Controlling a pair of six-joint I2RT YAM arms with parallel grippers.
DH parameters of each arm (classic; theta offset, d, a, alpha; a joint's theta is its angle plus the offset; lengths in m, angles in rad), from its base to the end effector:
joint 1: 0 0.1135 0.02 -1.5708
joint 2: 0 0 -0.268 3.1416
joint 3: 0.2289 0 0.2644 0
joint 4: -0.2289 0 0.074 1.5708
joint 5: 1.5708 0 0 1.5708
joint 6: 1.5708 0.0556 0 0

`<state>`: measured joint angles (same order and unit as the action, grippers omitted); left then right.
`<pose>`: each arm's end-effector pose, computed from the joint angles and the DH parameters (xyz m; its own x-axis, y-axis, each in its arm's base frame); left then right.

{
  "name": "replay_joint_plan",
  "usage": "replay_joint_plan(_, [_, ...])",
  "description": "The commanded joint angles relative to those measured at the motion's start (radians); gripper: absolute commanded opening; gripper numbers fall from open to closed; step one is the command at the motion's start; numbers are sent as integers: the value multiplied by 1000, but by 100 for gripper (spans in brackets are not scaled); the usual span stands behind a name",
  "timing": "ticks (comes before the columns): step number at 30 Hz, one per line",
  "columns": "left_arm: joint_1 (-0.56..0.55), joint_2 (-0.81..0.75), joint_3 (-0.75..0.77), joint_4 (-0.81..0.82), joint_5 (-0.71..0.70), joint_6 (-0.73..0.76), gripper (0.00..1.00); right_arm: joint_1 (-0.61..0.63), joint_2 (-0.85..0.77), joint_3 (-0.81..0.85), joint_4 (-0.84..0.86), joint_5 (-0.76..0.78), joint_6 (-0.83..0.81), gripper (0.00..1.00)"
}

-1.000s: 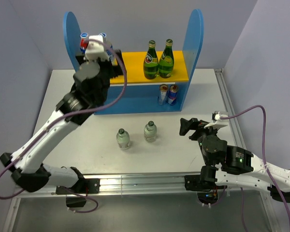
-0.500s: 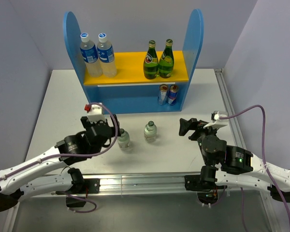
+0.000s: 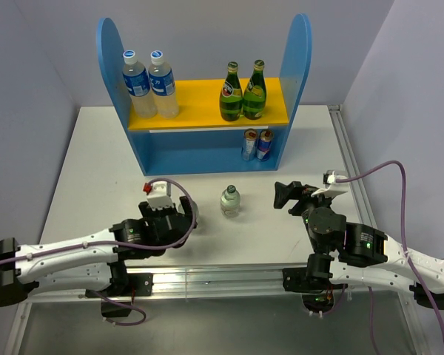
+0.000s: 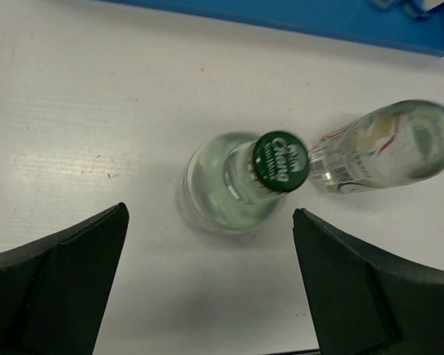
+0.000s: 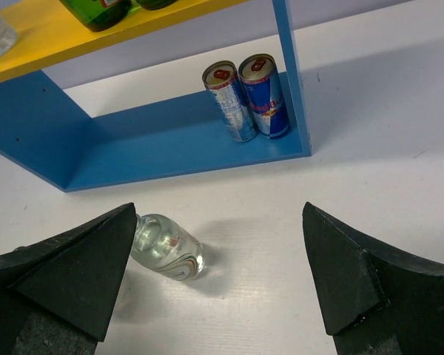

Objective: Place and organize the beverage onto the shelf

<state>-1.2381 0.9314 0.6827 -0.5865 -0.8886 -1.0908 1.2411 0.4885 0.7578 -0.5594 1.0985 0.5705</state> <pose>0.1053 -0.1727 0.2425 -0.4895 -0.2957 -0.8203 -0.0181 0.9440 -0.3295 0.0827 0.0888 0.3372 -0.1612 0.2878 -0.9440 -0.0797 0.9496 0.3031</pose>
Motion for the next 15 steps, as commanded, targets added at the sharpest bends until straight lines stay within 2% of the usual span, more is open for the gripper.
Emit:
replay_joint_plan(1, [-18, 40, -40, 33, -32, -104, 99, 11, -7, 5, -4, 14, 22, 100])
replay_joint_plan(7, [-21, 107, -132, 172, -78, -136, 99, 12, 1, 2, -5, 14, 23, 100])
replay_joint_plan(11, [-21, 165, -187, 327, -110, -74, 99, 14, 13, 2, -4, 14, 22, 100])
replay_joint_plan(15, [-21, 257, -183, 404, -164, -34, 99, 14, 27, 5, -8, 15, 25, 100])
